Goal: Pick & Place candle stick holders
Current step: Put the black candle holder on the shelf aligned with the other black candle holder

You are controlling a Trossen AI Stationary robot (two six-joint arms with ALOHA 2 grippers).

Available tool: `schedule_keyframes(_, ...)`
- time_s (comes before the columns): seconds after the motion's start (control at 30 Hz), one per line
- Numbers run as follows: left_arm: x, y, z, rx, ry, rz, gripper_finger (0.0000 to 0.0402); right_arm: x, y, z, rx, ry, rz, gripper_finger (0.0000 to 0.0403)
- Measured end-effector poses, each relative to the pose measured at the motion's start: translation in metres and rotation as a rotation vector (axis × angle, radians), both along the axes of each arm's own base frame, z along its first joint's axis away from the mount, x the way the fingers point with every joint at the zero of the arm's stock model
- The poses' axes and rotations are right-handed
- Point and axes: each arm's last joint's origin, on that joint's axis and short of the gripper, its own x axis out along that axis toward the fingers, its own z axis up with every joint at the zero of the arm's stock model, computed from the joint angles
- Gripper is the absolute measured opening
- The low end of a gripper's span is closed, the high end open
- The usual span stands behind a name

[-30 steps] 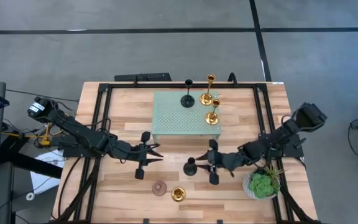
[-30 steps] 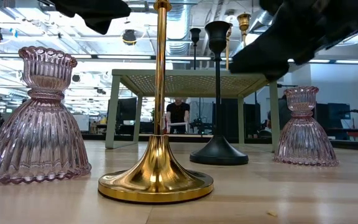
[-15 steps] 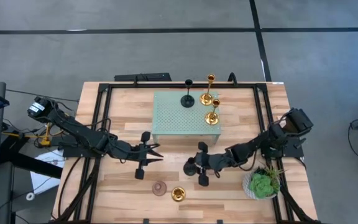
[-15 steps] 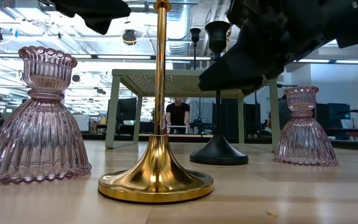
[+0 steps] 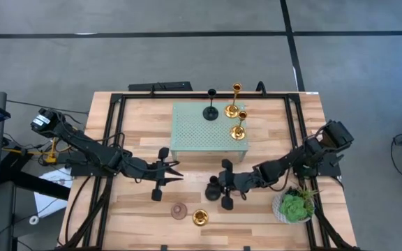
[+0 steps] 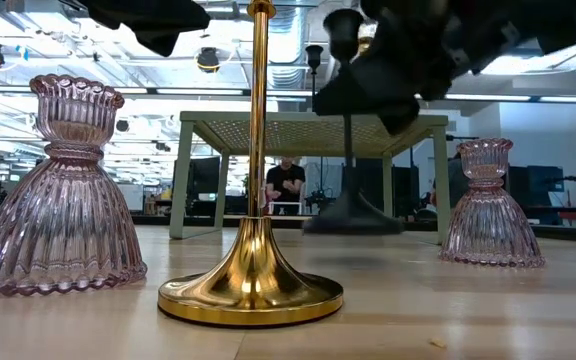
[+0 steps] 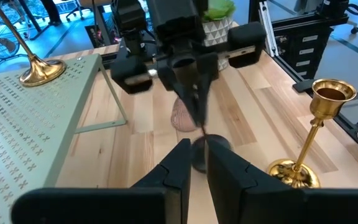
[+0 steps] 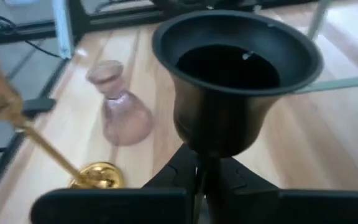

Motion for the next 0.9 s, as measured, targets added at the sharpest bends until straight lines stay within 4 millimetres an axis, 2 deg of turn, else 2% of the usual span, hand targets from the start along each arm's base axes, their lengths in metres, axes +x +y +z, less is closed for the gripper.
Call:
schedule_keyframes(0.23,0.0,0.0,0.0,0.0,0.0,0.0,0.0048,0.01,-0.003,0.047,-0.073,-0.051,-0.088,0.0004)
schedule_keyframes(0.47,0.0,0.0,0.0,0.001,0.0,0.0,0.0048,0.017,-0.017,0.091,-0.127,-0.172,-0.267,0.0002)
schedule_keyframes(0.67,0.0,0.0,0.0,0.001,0.0,0.0,0.0048,0.027,-0.037,0.109,-0.17,-0.208,-0.436,0.0001)
schedule_keyframes(0.9,0.0,0.0,0.0,0.001,0.0,0.0,0.0048,0.037,-0.07,0.124,-0.187,-0.193,-0.539,0.0001)
